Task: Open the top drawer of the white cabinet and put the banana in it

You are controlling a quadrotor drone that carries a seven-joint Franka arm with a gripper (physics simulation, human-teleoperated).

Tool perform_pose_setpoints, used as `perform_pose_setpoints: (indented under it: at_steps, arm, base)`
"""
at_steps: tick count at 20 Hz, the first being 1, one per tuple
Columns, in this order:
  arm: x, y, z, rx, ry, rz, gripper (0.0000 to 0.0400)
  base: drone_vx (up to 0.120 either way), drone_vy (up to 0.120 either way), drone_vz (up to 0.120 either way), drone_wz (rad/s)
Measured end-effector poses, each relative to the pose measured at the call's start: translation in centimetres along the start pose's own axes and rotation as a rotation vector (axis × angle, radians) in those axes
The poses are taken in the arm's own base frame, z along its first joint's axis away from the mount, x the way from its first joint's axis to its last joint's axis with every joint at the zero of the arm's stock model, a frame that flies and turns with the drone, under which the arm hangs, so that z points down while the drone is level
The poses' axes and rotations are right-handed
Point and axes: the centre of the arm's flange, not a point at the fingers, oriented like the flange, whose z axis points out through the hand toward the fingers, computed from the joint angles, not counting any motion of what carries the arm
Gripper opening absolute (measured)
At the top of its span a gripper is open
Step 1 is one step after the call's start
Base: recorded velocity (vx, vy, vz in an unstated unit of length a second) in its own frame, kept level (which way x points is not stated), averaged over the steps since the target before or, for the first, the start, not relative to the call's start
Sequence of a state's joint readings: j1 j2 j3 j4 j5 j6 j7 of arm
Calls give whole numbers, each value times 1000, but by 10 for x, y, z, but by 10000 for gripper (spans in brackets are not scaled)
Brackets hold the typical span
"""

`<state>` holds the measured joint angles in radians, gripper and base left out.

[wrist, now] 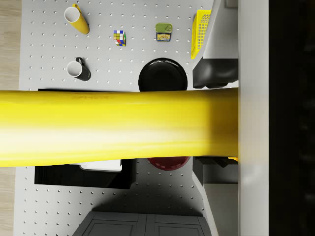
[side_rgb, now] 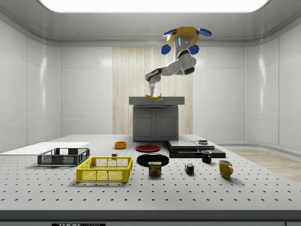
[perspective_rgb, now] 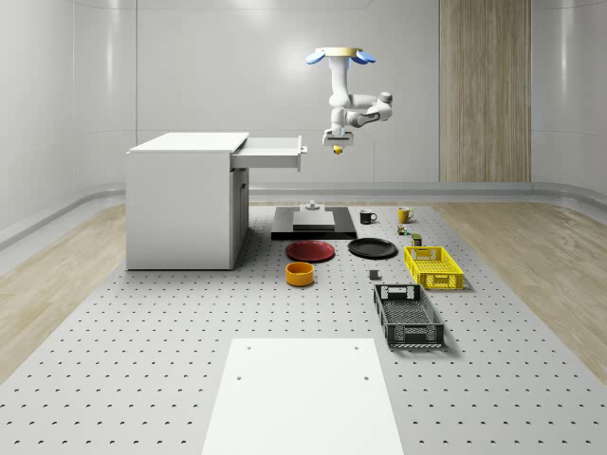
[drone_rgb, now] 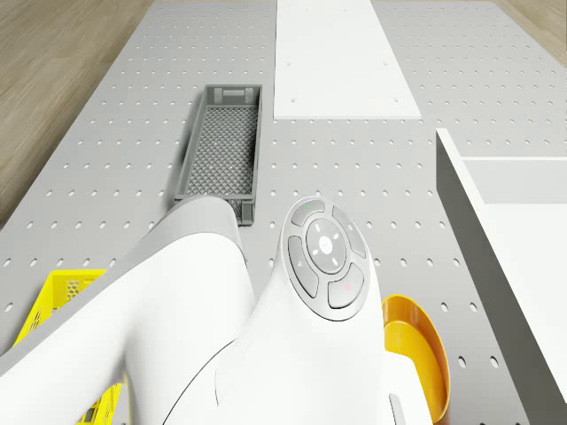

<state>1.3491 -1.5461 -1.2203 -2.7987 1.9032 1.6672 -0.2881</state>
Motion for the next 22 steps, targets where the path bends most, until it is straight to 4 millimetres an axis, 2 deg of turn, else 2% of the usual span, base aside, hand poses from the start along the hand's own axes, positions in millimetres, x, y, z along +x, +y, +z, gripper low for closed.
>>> perform_pose_setpoints:
  at_steps: [4, 11, 15, 22]
  arm:
    - [0, 0, 0, 0, 0, 0, 190]
    - [0, 0, 0, 0, 0, 0, 190]
    - [0, 0, 0, 0, 0, 0, 190]
    - [0, 0, 0, 0, 0, 0, 190]
  base:
    - [-120, 0, 120, 0]
    - [-120, 0, 6, 0]
    - [-10, 0, 70, 0]
    - [0, -114, 120, 0]
